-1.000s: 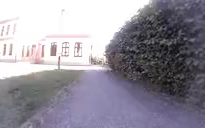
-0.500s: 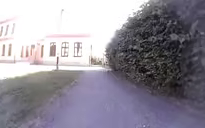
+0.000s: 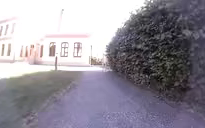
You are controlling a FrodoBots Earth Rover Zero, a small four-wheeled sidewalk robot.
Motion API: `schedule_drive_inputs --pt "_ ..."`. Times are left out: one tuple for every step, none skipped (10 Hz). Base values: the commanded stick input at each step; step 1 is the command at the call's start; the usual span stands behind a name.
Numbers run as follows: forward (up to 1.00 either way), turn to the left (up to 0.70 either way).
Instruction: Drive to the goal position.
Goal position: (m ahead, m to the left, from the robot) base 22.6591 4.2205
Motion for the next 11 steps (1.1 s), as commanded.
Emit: schedule_drive_inputs --pt "0.6 0.0" --pt "0.6 0.0" --pt "0.6 0.0" --pt "0.6 0.0" --pt "0.6 0.0" --pt "0.6 0.0" --pt "0.6 0.0" --pt "0.6 0.0" --pt "0.6 0.0" --pt "0.6 0.0" --pt "0.6 0.0"
